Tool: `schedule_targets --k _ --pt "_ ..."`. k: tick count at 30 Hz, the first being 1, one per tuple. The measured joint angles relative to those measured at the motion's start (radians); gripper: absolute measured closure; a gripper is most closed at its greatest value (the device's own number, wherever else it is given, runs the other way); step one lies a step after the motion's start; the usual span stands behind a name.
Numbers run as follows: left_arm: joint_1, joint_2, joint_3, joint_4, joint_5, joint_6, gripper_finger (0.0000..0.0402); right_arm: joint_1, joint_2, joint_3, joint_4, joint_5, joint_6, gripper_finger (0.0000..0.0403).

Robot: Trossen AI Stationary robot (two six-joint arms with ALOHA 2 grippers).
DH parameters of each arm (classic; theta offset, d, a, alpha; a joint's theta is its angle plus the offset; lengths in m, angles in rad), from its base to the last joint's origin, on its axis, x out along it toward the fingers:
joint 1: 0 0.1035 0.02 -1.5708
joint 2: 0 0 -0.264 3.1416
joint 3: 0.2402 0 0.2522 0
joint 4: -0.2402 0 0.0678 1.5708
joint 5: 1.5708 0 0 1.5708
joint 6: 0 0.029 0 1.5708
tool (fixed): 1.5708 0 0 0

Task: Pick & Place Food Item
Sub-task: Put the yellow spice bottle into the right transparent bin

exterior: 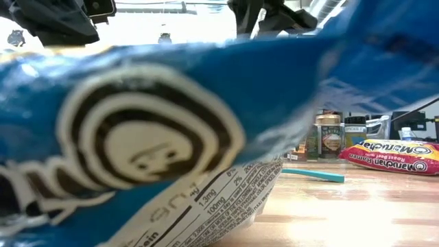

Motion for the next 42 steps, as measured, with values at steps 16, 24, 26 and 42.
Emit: schedule_targets --k 16,24,26,42 --pt "0.000 0.000 0.000 0.000 0.000 -0.007 0.0401 -0.041 -0.003 -0.003 0.004 -0.023 -0.166 0.0220" --pt "0.000 0.000 0.000 0.000 0.001 -0.024 0.0401 -0.041 -0.003 -0.003 0.027 -0.022 -0.159 0.0136" --pt "0.000 0.000 0.000 0.000 0.001 -0.024 0.0401 -0.041 -0.003 -0.003 0.038 -0.022 -0.142 0.0134" --pt "0.001 0.000 -0.001 0.003 0.005 -0.023 0.0401 -0.066 0.149 0.001 0.087 -0.021 -0.111 0.0133"
